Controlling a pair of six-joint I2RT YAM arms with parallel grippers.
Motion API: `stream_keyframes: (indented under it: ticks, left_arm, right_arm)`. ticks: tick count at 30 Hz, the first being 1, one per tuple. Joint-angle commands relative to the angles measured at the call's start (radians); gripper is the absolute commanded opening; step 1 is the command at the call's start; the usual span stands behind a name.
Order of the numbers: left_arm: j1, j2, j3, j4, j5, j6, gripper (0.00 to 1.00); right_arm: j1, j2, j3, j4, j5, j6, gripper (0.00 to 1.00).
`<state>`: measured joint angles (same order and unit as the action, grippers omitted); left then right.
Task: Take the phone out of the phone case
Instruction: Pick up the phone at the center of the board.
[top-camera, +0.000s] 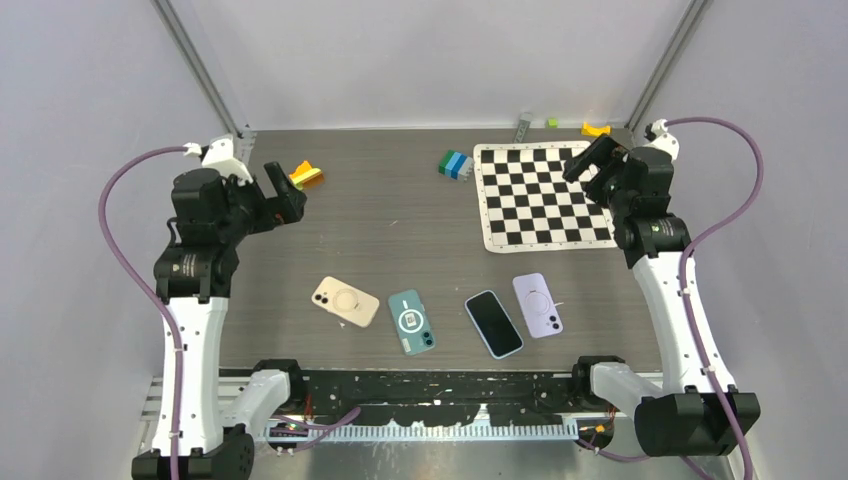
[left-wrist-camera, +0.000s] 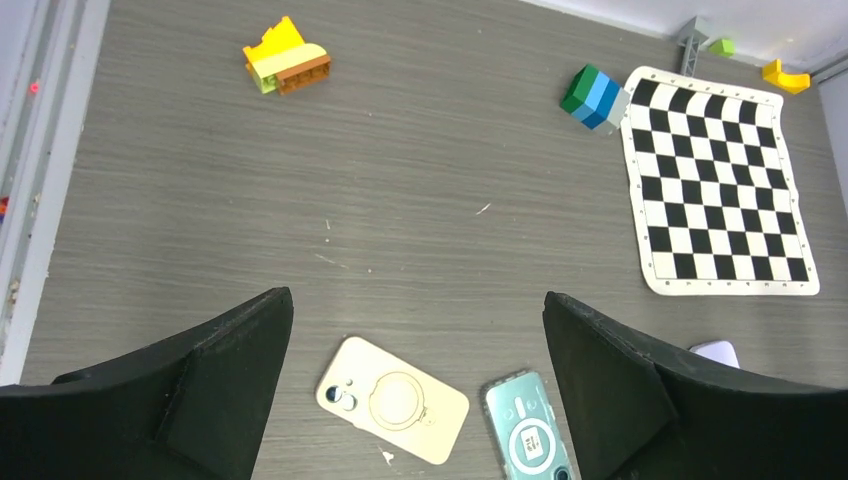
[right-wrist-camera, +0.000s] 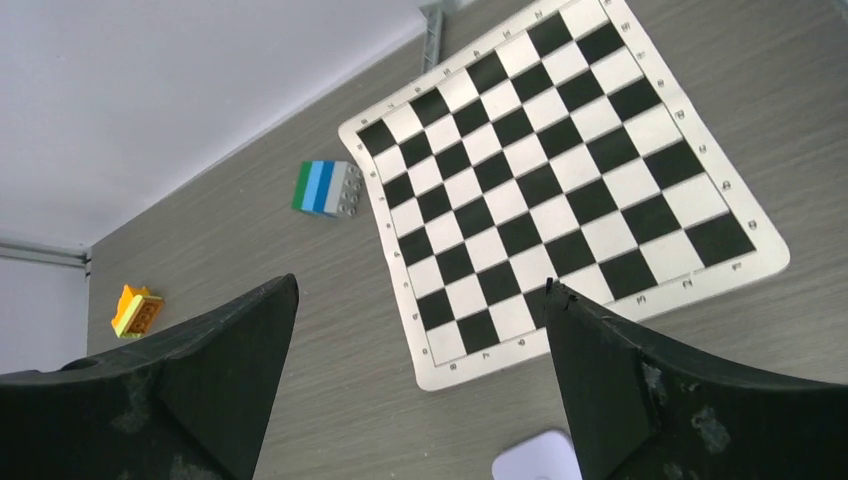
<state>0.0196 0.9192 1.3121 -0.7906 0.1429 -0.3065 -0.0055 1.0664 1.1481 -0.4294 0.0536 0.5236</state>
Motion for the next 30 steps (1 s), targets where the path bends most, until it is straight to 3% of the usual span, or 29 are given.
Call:
stream_keyframes:
  ticks: [1,4,8,12,16,23,30]
  left_arm:
    - [-0.004,-0.021,-0.024,-0.003,0.018,0.016,1.0]
    - [-0.004,-0.031,-0.054,0.003,0.017,0.007,1.0]
    - [-0.004,-0.031,-0.107,-0.01,0.001,-0.048,1.0]
    - [-0.004,-0.031,-0.16,-0.029,0.095,-0.054,1.0]
    - [-0.004,-0.051,-0.242,-0.062,0.12,-0.122,1.0]
    - [-0.005,-0.083,-0.514,-0.126,-0.018,-0.357,0.96]
    - [-0.055,-0.073,-0.723,0.035,-0.049,-0.61,1.0]
  right_arm:
    - [0.004,-0.042,-0.042,0.053,0.042,0.06,1.0]
    - [0.005,-0.045,-0.053,0.044,0.027,0.053,1.0]
    - [0.005,-0.058,-0.062,0.03,-0.132,0.007,1.0]
    - [0.005,-0.053,-0.081,0.004,-0.268,0.012,1.0]
    - [0.057,-0.046,-0.12,0.001,-0.3,0.041,1.0]
    - [0.244,-0.003,-0.18,0.017,-0.165,0.093,1.0]
    - [0.377,0.077,-0.222,0.028,-0.01,0.128,1.0]
